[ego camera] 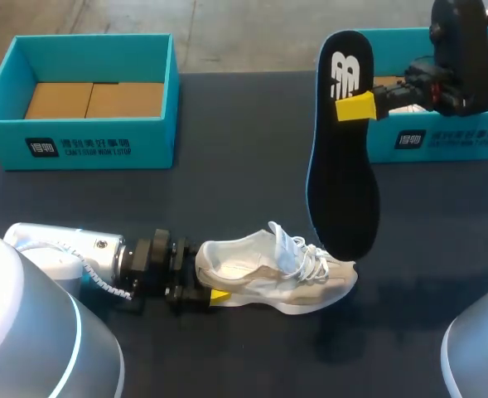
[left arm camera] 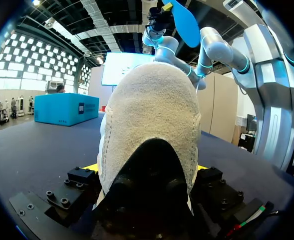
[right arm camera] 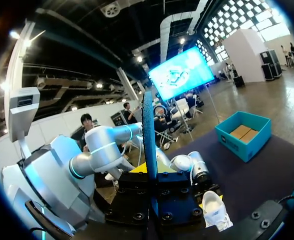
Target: Take the shoe out of the shoebox, open the shoe tongue, remove and reinsert the insole, then place the shoe into the shoebox
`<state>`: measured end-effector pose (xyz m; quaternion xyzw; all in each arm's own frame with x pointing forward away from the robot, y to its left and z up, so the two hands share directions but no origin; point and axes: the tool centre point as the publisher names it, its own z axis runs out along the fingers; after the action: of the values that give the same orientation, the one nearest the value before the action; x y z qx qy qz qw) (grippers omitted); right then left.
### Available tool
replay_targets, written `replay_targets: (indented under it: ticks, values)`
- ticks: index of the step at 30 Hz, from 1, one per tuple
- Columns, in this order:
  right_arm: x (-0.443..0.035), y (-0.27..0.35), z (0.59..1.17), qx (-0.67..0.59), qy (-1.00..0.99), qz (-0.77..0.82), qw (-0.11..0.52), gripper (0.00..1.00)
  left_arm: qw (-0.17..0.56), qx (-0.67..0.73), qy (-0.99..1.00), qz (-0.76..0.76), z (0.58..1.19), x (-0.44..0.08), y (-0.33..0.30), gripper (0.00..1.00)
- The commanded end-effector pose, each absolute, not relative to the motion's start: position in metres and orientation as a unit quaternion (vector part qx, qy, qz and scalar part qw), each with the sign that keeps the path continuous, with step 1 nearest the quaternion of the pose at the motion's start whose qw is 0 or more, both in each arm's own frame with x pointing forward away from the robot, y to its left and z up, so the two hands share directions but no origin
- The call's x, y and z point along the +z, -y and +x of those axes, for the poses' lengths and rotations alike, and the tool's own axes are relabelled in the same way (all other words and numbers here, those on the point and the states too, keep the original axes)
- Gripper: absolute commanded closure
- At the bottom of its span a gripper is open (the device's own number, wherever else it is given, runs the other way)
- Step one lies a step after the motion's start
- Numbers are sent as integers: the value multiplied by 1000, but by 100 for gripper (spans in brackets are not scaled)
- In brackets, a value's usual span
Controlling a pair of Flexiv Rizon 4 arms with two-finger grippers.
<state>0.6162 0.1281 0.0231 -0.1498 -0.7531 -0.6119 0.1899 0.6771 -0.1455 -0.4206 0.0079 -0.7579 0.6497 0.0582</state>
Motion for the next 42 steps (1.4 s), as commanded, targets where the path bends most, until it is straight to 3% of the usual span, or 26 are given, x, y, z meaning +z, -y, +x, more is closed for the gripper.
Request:
replay_targets:
  ticks: [1, 2, 3, 4, 7, 9, 42]
  values:
    - [22, -130, 617, -611, 754, -150, 191, 100, 61, 650, 757, 4, 678, -423, 144, 100]
    - [22, -130, 617, -611, 754, -150, 191, 100, 61, 650, 757, 4, 678, -423, 144, 87]
    - [22, -130, 617, -611, 754, -150, 191, 100, 61, 651, 756, 4, 678, -422, 144, 63]
    - [22, -130, 617, -611, 754, -150, 191, 100, 61, 652, 756, 4, 678, -422, 144, 55]
    - [22, -130, 617, -611, 754, -150, 191, 100, 61, 654, 754, 5, 678, -421, 144, 11]
    - [22, -130, 617, -611, 754, -150, 191, 100, 60, 654, 754, 6, 678, -421, 144, 0]
    - [22, -130, 617, -611, 754, -150, 191, 100, 94, 542, 831, -81, 685, -386, 116, 0]
